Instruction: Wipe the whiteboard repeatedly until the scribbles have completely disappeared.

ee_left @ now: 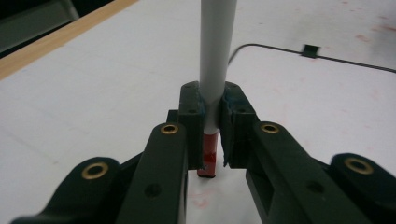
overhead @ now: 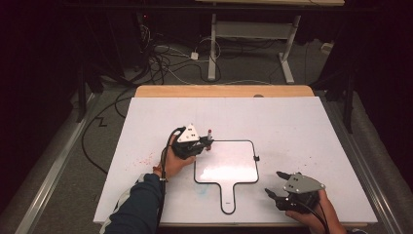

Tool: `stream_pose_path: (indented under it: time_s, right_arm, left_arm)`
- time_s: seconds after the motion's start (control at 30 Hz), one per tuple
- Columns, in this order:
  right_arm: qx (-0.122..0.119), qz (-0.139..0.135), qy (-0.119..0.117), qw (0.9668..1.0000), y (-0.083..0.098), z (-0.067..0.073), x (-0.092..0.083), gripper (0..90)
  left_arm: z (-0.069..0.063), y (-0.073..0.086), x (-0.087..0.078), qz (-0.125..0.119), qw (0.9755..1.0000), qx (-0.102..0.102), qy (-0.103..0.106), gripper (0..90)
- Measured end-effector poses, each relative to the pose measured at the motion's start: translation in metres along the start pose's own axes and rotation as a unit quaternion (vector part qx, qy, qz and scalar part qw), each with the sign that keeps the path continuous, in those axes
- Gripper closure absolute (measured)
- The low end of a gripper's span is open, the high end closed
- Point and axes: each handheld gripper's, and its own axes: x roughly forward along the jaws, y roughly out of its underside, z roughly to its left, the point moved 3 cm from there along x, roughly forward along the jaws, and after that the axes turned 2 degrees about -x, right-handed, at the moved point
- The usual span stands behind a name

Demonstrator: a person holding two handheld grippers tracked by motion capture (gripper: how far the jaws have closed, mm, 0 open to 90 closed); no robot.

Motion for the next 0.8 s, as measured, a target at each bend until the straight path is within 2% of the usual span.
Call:
stream_pose_path:
  time_s: [0.03,0.13,0.17,0.23,0.43,0.5,0.53,0.63,0.7,0.8]
  right_arm:
    - [-0.001,0.000,0.000,1.0000,0.000,0.000,0.000,33.7]
    - [-0.001,0.000,-0.001,1.0000,-0.001,0.001,0.001,33.7]
    - [-0.001,-0.001,-0.001,1.0000,-0.001,0.001,0.000,33.7]
    - [0.000,0.000,-0.001,1.0000,0.000,0.000,0.000,33.7]
    - [-0.002,-0.003,0.003,1.0000,0.000,-0.001,-0.002,33.7]
    - [-0.001,-0.003,0.004,1.0000,0.000,-0.002,-0.002,33.7]
    - [-0.001,-0.002,0.003,1.0000,0.000,-0.001,-0.002,33.7]
    - [-0.002,-0.001,0.003,1.0000,0.000,0.000,-0.001,33.7]
    - [-0.001,0.000,0.002,1.0000,-0.001,0.001,0.000,33.8]
    - [-0.003,0.000,0.001,1.0000,-0.001,0.001,0.001,33.8]
  left_arm:
    - [0.004,0.000,0.000,0.002,0.9999,-0.009,-0.012,78.9]
    - [0.009,0.001,0.000,0.002,0.9997,-0.012,-0.022,78.9]
    - [0.009,0.001,-0.001,-0.001,0.9996,-0.020,-0.020,78.9]
    - [0.008,0.002,-0.002,0.000,0.9997,-0.022,-0.014,78.9]
    - [-0.004,0.006,-0.012,0.009,0.9998,-0.001,0.015,78.9]
    - [-0.002,0.008,-0.015,0.009,0.9999,0.000,0.014,78.9]
    - [0.000,0.009,-0.016,0.007,1.0000,-0.002,0.006,78.9]
    - [0.008,0.010,-0.014,-0.002,0.9998,-0.018,-0.010,78.9]
    - [0.011,0.009,-0.010,-0.006,0.9996,-0.027,-0.011,78.9]
    - [0.008,0.007,-0.008,-0.001,0.9998,-0.020,-0.006,78.9]
